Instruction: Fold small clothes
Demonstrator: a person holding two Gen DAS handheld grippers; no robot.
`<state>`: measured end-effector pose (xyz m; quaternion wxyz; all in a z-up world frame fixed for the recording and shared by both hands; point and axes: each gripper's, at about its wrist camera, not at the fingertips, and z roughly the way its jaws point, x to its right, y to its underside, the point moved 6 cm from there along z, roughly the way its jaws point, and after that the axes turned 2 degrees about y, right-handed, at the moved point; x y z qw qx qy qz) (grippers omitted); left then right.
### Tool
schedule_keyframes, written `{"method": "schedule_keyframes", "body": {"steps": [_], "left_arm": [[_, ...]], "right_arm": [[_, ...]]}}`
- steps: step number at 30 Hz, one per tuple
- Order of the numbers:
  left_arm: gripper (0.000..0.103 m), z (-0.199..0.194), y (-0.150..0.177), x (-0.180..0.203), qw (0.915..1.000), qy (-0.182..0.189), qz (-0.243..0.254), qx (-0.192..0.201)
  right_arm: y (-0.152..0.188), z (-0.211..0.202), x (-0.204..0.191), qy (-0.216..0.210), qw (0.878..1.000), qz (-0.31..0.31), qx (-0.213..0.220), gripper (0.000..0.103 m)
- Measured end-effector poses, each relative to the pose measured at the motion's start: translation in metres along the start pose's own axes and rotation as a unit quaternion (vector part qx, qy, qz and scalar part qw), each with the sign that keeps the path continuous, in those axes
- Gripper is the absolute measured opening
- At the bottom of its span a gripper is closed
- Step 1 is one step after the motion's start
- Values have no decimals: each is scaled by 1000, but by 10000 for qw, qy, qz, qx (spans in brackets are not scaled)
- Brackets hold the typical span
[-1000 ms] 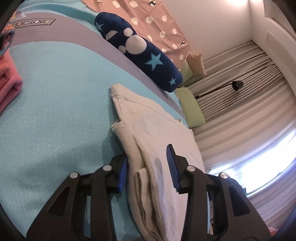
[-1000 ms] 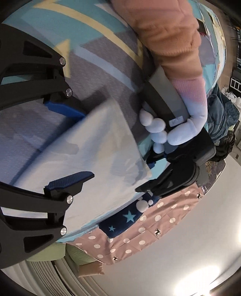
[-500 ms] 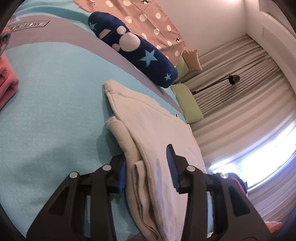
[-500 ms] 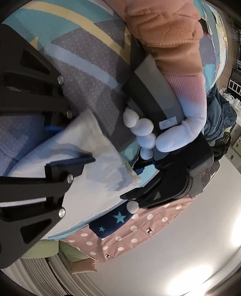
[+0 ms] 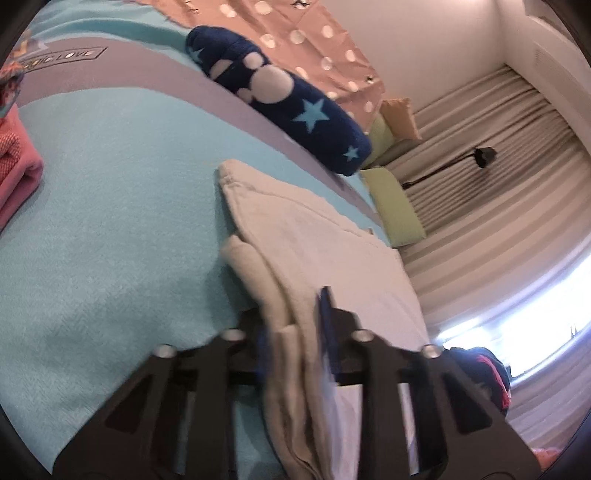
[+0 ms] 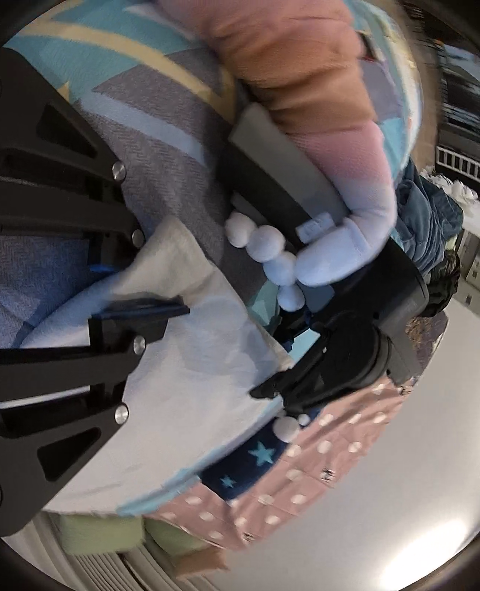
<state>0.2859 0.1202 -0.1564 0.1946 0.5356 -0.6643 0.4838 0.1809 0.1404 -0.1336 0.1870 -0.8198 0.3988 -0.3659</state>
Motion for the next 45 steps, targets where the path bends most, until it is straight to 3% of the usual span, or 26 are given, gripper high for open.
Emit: {"method": "schedule_keyframes", "body": {"steps": [4,9,17,22,29,33,41,45], "left_arm": [[11,-3,-4,6,9999,-73,2,125],[10,-7,-18,39,9992,-299,125,250],[10,11,-36,118,9951,-864,445,197],[10,53,-38,167,9918,-1073,684,-59],[10,144,-25,231,9835,-1350,1074,-550],[10,200,-12,253,9783,-1479,1153,-878],[10,283,19,270,9596,-1921,1431,-1478],[10,303,31,272,9499,-2101,1621,-1654]], "right_arm": [[-5,-8,24,-556,9951,821,33,4],[-3,-24,59,-1192,9756,1832,220,3],[22,-71,131,-1377,9435,2882,883,2],[66,-89,189,-1424,9110,3718,1076,2],[147,-103,251,-1568,8617,4694,1119,2],[187,-110,271,-1432,8472,4997,1099,2],[264,-105,298,-1510,7996,5755,816,2],[281,-104,293,-1598,7914,5858,703,2]]}}
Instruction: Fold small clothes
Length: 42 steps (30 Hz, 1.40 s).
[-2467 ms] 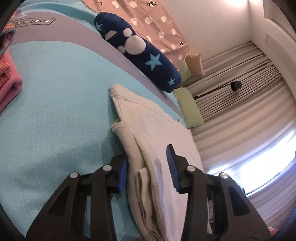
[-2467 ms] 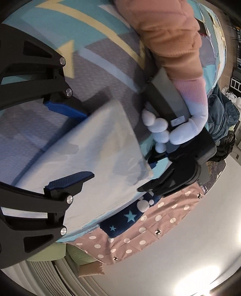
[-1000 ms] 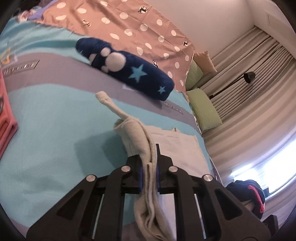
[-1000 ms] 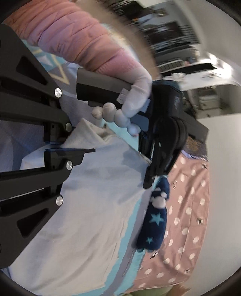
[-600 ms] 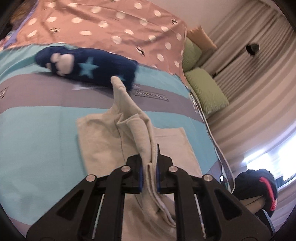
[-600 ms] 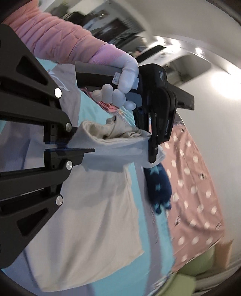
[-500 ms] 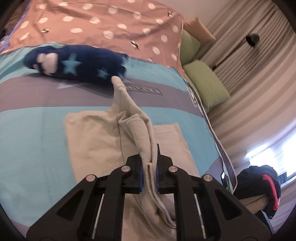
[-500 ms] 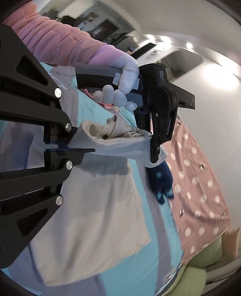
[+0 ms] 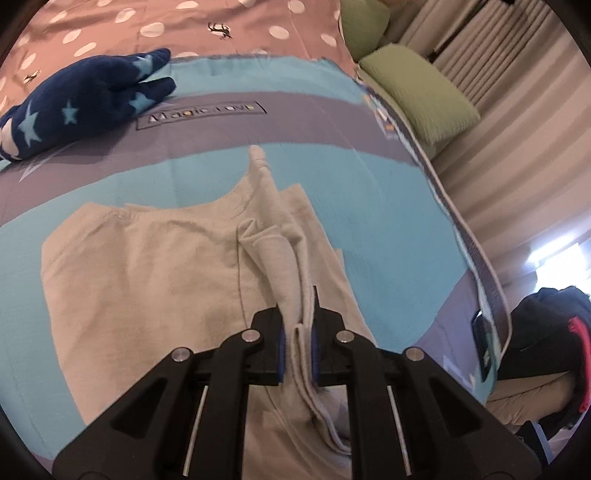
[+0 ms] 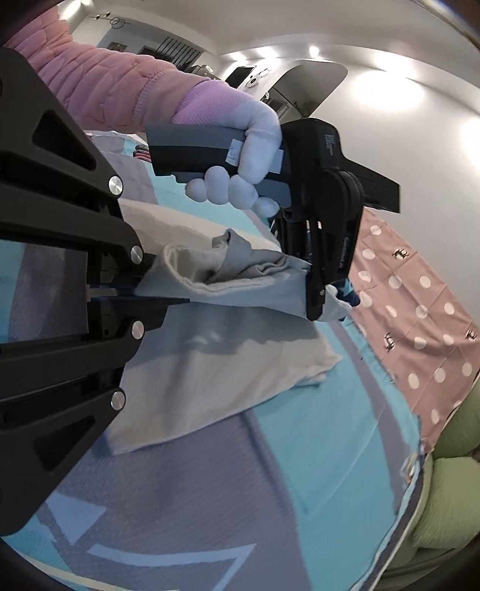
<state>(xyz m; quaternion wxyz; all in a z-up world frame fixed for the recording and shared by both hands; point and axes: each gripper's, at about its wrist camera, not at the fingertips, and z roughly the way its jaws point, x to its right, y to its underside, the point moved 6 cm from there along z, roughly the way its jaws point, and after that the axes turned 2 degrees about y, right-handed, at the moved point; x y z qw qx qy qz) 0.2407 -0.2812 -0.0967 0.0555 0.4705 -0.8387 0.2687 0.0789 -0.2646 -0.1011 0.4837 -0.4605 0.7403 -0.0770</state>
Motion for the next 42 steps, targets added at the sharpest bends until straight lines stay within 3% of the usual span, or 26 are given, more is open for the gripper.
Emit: {"method": "schedule_keyframes", "body": {"steps": [6,14,15,17,22,27,32,35,39,42], "left_arm": [[11,11,1,14,9993,-296,227,-81],[14,20,-1,28,9984,-367,421,-75],[16,22,-1,30,9979,-400,494,-92],[32,22,0,35,9977,-311,596,-10],[54,-11,3,55,9935,114,966,595],[60,-60,31,40,9877,131,1137,1062],[64,-89,76,-20,9853,-408,855,1422],[64,-89,108,-50,9844,-832,803,1322],[65,-70,137,-57,9811,-1257,939,1129],[76,-63,143,-40,9721,-1555,1235,1252]], "right_arm": [[5,-5,4,-66,9999,103,-41,2],[4,-10,14,35,9995,314,48,2],[5,-10,15,60,9995,303,33,2],[9,-10,16,107,9993,358,-43,2],[18,-15,27,259,9987,421,-147,4],[23,-24,28,396,9987,312,-105,7],[26,-28,34,514,9982,291,-105,13],[22,-33,33,567,9981,251,-4,19],[7,-48,18,911,9946,-215,438,22],[-2,-49,-1,822,9940,-408,601,22]]}}
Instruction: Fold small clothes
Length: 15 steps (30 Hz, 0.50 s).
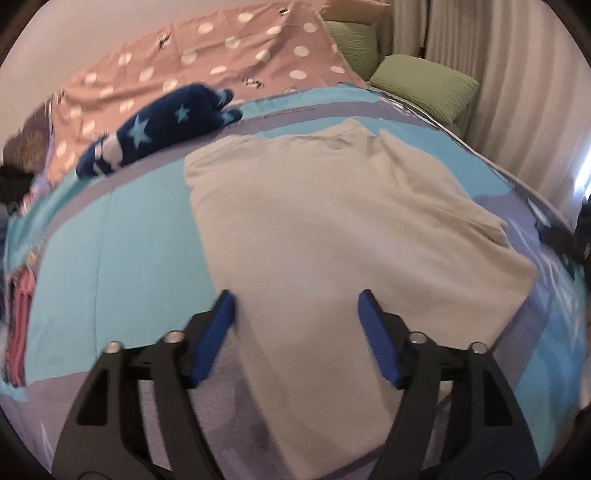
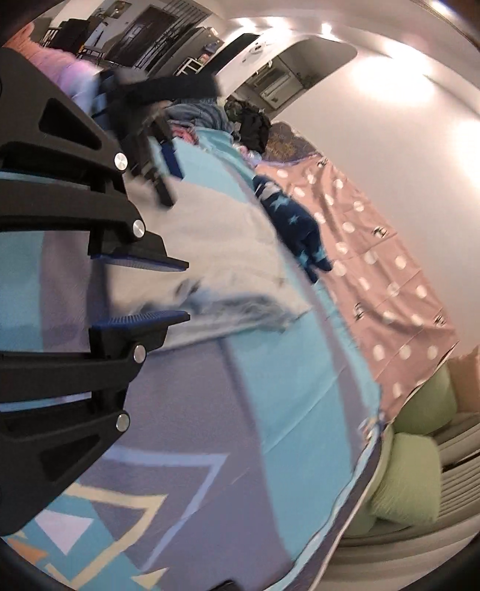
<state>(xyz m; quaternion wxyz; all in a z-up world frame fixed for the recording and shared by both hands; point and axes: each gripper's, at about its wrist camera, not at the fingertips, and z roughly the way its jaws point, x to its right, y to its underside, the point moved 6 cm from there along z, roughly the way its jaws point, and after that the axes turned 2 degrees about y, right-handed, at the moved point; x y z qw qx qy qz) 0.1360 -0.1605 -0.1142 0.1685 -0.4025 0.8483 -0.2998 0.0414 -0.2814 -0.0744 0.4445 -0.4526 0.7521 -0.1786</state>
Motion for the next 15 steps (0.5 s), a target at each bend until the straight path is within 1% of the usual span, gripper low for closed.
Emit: {"method": "schedule_keyframes", "body": {"steps": [2,3,4,5,6,7,8,10,11,12,13,14,15], "left_arm": [[77,3,-1,7,9998,-166,129,39],[77,4,-1,7,9998,-167,105,30],[77,5,-1,5,9999,-117,35,31],[77,3,0,3,10000,-58,-16,42],[77,2,2,0,10000,17,-63,59],[77,2,3,-3,9999,95,-107,70],[77,0,5,-8,9996,200,-187,71],[79,-1,13,-16,9988,295,-387,14],[82,-1,17,-20,9982,338,-487,-9],[84,0,19,-26,9973,375,-632,-33],[86,1,21,-33,9961,399,-784,-55],[86,2,22,-40,9942,466,-962,-77],[86,1,23,-44,9929,529,-1065,-79]], "right_arm": [[-3,8,-16,-449,9989,-86,-45,22],[-2,14,-23,-657,9976,-152,-140,22],[1,27,-27,-771,9964,-175,-312,22],[2,38,-26,-674,9967,-134,-427,20],[5,50,-18,-424,9975,-72,-563,19],[9,66,1,159,9968,62,-779,2],[13,75,15,402,9947,208,-926,0],[15,78,28,34,9934,633,-951,0],[14,74,27,76,9937,567,-967,0],[12,71,23,170,9949,361,-923,0],[10,66,17,211,9958,158,-872,3],[7,61,12,201,9963,-35,-833,11],[4,58,9,139,9966,-111,-808,17]]}}
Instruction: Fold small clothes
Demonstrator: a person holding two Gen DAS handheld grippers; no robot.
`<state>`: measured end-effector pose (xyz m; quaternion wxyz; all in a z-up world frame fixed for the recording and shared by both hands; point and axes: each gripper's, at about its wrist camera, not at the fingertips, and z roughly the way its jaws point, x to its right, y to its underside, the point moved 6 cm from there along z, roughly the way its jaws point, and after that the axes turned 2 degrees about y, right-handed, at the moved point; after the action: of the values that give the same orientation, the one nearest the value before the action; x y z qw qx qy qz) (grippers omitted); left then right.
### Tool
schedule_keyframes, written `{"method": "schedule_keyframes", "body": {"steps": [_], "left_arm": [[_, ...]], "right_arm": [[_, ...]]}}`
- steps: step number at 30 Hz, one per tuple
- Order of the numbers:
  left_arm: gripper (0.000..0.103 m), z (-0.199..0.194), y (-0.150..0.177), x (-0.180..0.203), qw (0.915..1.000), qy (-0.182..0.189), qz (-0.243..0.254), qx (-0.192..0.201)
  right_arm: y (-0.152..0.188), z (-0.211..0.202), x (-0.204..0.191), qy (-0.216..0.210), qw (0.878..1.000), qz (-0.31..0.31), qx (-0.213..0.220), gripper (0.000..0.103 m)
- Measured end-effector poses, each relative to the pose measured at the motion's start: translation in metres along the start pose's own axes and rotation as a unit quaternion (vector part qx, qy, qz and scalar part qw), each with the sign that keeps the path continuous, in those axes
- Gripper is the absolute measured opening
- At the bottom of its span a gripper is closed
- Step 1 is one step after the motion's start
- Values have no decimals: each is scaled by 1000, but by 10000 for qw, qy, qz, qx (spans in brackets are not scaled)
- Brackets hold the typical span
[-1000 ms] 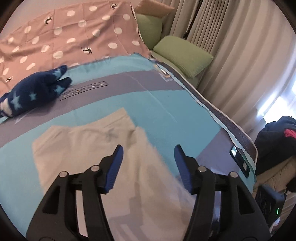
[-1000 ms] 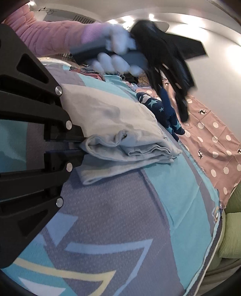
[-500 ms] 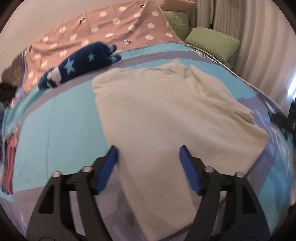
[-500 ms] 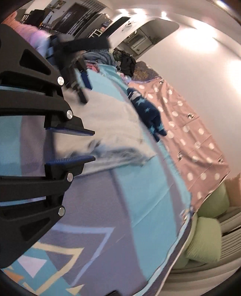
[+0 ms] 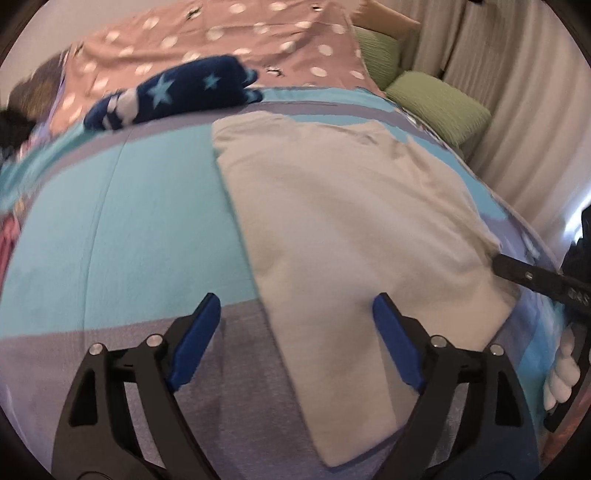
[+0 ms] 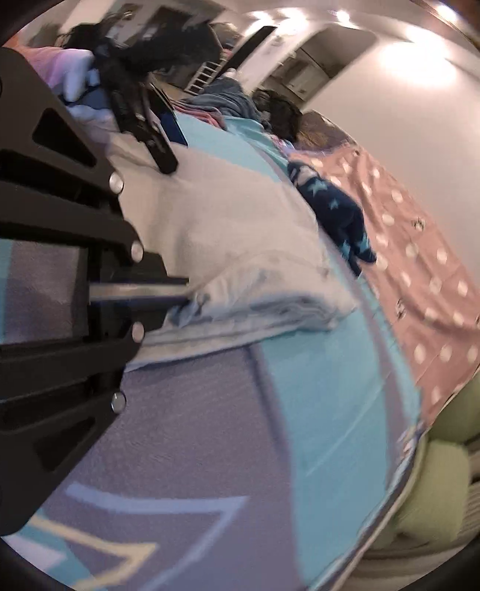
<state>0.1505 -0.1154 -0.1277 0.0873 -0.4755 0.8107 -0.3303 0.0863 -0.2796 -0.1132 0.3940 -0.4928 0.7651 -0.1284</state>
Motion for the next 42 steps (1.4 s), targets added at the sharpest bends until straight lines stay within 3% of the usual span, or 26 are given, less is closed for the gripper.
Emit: {"method": "schedule_keyframes", "body": {"steps": [2,5,12,19,21,26,30,31,32,35,37,42], "left_arm": [[86,-3,-5,-7,10000,3,-69,55],[86,-7,-18,-17,9998,26,-145,167],[84,27,-43,-36,9940,911,-589,-158],[63,54,-64,-32,9917,1175,-453,-275],[62,60,-66,-30,9916,1199,-363,-309],[60,67,-71,-26,9916,1260,-99,-286],[59,69,-75,-22,9936,1091,123,-262],[57,68,-74,-21,9940,1054,160,-256],[55,67,-74,-19,9944,1013,202,-237],[33,62,-77,-16,9950,949,278,-120],[24,56,-80,-13,9955,888,330,-26],[18,24,-89,2,9949,789,523,347]], "right_arm": [[-15,-12,-3,-139,9997,-130,143,42],[-43,-17,3,56,9990,-308,309,74],[-57,41,23,-358,9968,-166,-688,75],[-70,83,14,-845,9904,-464,-994,75],[-72,90,11,-914,9885,-605,-1046,75],[-83,111,3,-1056,9834,-901,-1169,57],[-92,121,6,-1199,9816,-799,-1251,43],[-94,123,8,-1227,9821,-707,-1246,34],[-95,123,12,-1217,9827,-631,-1246,29],[-95,120,13,-1299,9829,-507,-1201,22],[-94,116,8,-1188,9849,-647,-1078,19],[-100,85,-11,-1226,9879,-761,-566,16]]}}
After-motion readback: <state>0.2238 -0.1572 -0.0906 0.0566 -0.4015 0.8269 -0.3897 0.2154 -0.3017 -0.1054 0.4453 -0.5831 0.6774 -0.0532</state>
